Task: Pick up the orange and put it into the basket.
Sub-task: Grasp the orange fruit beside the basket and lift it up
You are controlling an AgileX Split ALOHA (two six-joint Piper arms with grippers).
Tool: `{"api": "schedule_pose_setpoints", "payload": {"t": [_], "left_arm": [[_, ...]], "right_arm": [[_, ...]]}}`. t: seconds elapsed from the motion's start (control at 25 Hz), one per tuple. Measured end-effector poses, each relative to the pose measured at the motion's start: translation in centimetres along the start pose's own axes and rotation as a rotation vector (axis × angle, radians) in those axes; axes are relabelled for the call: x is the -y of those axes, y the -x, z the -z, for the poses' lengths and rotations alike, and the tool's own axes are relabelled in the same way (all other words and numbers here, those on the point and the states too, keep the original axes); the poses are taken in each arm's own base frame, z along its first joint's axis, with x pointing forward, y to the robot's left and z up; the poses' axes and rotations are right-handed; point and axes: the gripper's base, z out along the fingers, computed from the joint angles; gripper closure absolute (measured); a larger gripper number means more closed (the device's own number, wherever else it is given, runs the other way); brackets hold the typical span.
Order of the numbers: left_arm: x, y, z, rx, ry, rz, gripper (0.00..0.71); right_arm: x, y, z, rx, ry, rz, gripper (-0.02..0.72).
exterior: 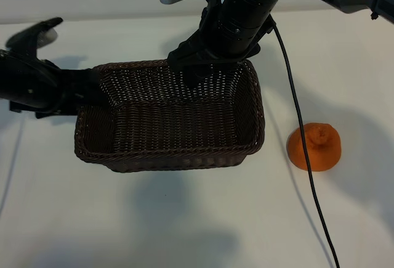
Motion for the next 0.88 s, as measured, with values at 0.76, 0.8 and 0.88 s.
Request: {"api": "schedule_pose_setpoints", "payload": {"t": [0.76, 0.8, 0.88], "left_arm": [[2.6, 1.9, 6.4, 0.172, -0.031, -0.057, 0.114], [2.7, 2.0, 6.4, 0.174, -0.038, -0.054, 0.114], [2.8, 2.0, 6.4, 0.180, -0.056, -0.049, 0.114]], "right_arm": [[0.0, 0.0, 0.0, 0.001, 0.000, 0.002, 0.110], [0.0, 0.0, 0.0, 0.002, 0.000, 0.002, 0.110], [0.0, 0.0, 0.0, 0.002, 0.000, 0.002, 0.110]]}}
